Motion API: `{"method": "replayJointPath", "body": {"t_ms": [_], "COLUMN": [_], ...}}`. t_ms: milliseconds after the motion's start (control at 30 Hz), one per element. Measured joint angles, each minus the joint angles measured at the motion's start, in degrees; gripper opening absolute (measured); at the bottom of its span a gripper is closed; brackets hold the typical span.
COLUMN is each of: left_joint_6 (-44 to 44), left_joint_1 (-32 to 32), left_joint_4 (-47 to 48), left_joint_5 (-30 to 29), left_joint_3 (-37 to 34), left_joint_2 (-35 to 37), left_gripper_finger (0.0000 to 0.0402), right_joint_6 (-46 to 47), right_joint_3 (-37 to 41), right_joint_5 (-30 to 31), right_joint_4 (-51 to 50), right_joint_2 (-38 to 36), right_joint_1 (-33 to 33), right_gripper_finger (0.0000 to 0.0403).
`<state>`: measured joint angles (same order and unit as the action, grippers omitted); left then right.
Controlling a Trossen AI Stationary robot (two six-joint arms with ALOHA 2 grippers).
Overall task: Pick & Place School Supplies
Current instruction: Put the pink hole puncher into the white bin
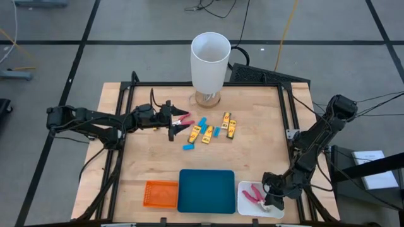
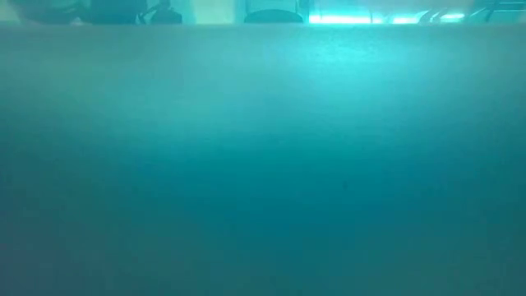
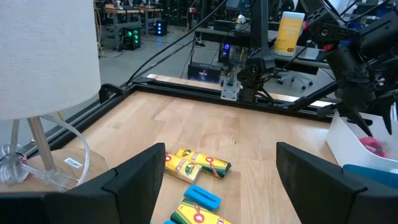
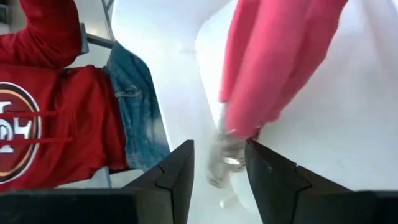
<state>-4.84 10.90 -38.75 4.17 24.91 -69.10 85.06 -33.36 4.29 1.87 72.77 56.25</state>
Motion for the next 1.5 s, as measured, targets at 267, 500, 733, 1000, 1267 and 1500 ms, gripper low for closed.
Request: {"method": "replayJointPath", "body": {"t_ms": [267,500,733,1000,1267,1500], "left_joint_6": [-0.18,-0.17,-0.28,-3.27,-6.52,-7.89], "left_joint_1": [-0.02,-0.04,-0.04,-0.04,-0.04,-0.08], "left_joint_4": [0.01,-0.01,-0.01,-0.05,0.05,3.1], "left_joint_5": [-0.01,-0.01,-0.01,-0.03,-0.03,-0.53], "left_joint_3": [0.0,0.0,0.0,0.0,0.0,0.02], "left_joint_2": [0.0,0.0,0.0,0.0,0.0,0.0], "left_gripper_finger": [0.0308,0.0308,0.0308,0.0308,0.0308,0.0308], "right_joint_6": [-1.94,-1.93,-9.19,-31.66,-66.95,-82.31], "right_joint_3": [0.0,0.15,0.13,0.11,0.11,0.11], "right_joint_5": [0.15,0.0,0.0,3.24,23.17,31.28], "right_joint_4": [0.44,3.04,15.66,17.48,18.27,28.86], "right_joint_2": [0.0,0.02,-0.85,-3.54,-3.65,-3.65], "right_joint_1": [-1.52,-2.29,-2.29,-4.14,-10.63,-20.92], "right_gripper_finger": [0.0148,0.0148,0.0141,0.0135,0.0134,0.0134]}}
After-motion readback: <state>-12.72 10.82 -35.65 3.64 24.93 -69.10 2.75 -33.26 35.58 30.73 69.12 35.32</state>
